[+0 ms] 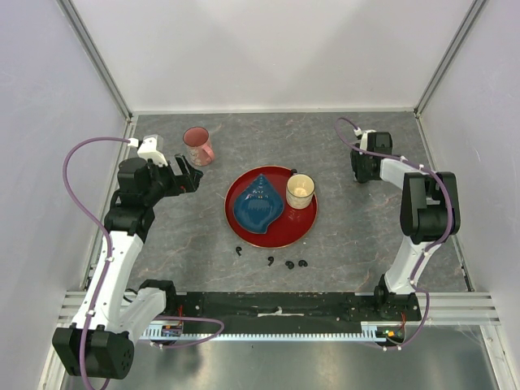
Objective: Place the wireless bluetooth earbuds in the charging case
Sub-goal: Pick up the charging case at the center of the board.
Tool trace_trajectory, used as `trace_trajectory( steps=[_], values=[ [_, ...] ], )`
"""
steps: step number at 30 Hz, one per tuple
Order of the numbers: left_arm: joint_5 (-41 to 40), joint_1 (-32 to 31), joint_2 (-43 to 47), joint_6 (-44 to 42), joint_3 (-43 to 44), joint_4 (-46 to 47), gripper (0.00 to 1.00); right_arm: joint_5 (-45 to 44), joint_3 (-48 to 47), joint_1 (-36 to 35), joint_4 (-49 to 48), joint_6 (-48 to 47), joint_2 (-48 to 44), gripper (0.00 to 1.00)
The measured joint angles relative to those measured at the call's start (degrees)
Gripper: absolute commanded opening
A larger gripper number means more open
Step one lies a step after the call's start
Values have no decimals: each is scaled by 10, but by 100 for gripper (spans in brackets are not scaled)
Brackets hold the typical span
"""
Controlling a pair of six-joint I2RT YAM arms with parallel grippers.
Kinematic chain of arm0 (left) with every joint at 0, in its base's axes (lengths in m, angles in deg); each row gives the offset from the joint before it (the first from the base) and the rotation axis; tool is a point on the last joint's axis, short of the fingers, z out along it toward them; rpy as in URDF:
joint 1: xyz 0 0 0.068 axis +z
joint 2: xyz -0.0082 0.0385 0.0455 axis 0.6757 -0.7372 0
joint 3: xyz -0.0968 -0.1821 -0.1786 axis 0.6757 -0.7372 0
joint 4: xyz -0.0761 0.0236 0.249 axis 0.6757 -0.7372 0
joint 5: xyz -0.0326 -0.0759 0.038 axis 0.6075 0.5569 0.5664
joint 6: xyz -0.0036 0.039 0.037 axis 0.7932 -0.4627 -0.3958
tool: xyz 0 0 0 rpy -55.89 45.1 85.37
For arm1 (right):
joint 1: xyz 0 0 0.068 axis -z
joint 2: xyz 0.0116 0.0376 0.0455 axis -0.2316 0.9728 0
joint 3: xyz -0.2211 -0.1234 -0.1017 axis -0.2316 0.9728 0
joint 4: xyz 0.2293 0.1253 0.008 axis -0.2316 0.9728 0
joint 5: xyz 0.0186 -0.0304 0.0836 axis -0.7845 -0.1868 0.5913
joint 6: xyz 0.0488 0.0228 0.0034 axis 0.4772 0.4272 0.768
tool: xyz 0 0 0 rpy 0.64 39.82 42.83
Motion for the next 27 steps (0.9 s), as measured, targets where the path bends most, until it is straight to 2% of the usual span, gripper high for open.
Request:
trace_trajectory(
  steps=[17, 27],
  values=[
    [0, 0, 0, 0, 0, 0, 99, -12, -19, 0, 9, 2, 12, 68],
    [0, 0, 0, 0, 0, 0, 98, 3, -21, 0, 8, 0, 14, 65]
  ],
)
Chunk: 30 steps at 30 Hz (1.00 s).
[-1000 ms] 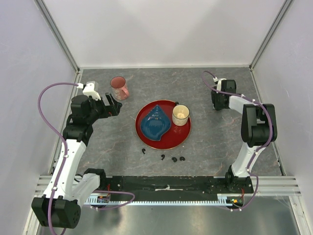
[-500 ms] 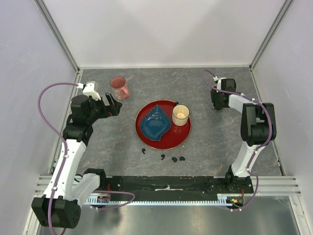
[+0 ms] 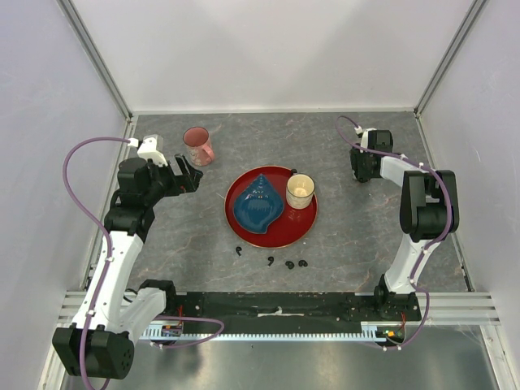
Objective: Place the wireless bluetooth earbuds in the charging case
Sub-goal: Pick up the charging case at the center of the board.
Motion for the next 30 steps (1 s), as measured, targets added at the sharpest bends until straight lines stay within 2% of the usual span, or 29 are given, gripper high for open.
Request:
trace_trajectory(
  steps=[16, 30],
  values=[
    [0, 0, 0, 0, 0, 0, 99, 42, 0, 3, 8, 8, 0, 64],
    [0, 0, 0, 0, 0, 0, 99, 40, -2, 2, 12, 11, 1, 59]
  ],
)
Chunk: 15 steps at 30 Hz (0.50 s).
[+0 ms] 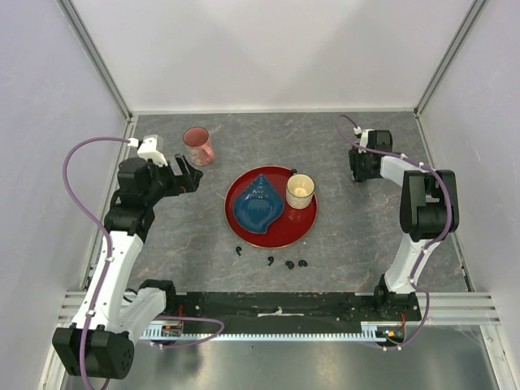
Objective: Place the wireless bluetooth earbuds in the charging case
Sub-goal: Pick up the charging case at the center of the board.
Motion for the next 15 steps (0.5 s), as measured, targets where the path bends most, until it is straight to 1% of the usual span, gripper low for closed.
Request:
trace_trajectory(
  steps=[2, 4, 5, 6, 8, 10, 13, 14, 15],
  values=[
    [0, 0, 0, 0, 0, 0, 99, -1, -1, 0, 1, 0, 1, 58],
    [1, 0, 0, 0, 0, 0, 99, -1, -1, 0, 1, 1, 1, 46],
    [1, 0, 0, 0, 0, 0, 100, -2, -1, 0, 1, 1, 1, 42],
    [2, 0, 0, 0, 0, 0, 100, -2, -1, 0, 1, 1, 1, 33],
    [3, 1, 0, 5, 0, 0, 100, -2, -1, 0, 1, 4, 1, 26],
    [9, 3, 0, 12, 0, 2, 100, 0, -1, 0, 1, 6, 1, 17],
    [27, 6, 0, 31, 0, 9, 100, 11, 1, 0, 5, 13, -4, 10],
    [34, 7, 0, 36, 0, 10, 100, 16, 5, 0, 8, 16, -10, 5],
    [43, 8, 0, 41, 0, 11, 100, 24, 10, 0, 14, 19, -21, 3]
  ],
)
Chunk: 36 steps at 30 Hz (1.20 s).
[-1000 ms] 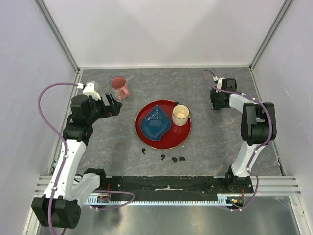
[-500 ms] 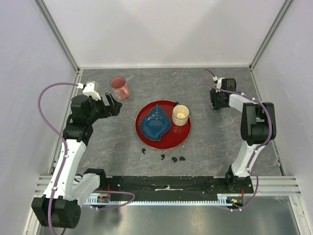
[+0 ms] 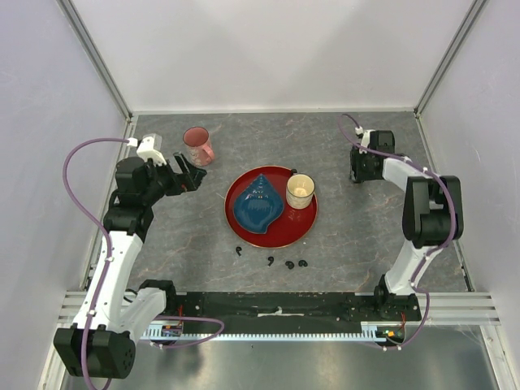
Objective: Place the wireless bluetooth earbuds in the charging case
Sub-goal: Pick up the charging case at the center of the board.
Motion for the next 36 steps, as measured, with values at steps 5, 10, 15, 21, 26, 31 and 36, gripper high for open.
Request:
trace_trajectory(
  steps=[5, 10, 15, 21, 26, 31, 36],
  values=[
    [62, 3, 0, 6, 0, 16, 100, 49, 31, -22, 14, 8, -103, 0],
    [170, 4, -5, 6, -6, 64, 100, 126, 59, -70, -4, 10, -259, 0],
    [253, 4, -21, 5, -13, 86, 100, 182, 86, -142, -40, 7, -354, 0],
    [302, 1, -33, 6, -14, 95, 100, 197, 120, -268, -49, -26, -395, 0],
    [318, -27, -50, 12, -14, 101, 100, 179, 153, -377, -57, -59, -426, 0],
    [323, -91, -80, 17, -12, 102, 100, 145, 153, -436, -66, -87, -429, 0],
    [321, -155, -111, 22, 0, 103, 99, 105, 154, -479, -71, -110, -427, 0]
  ],
)
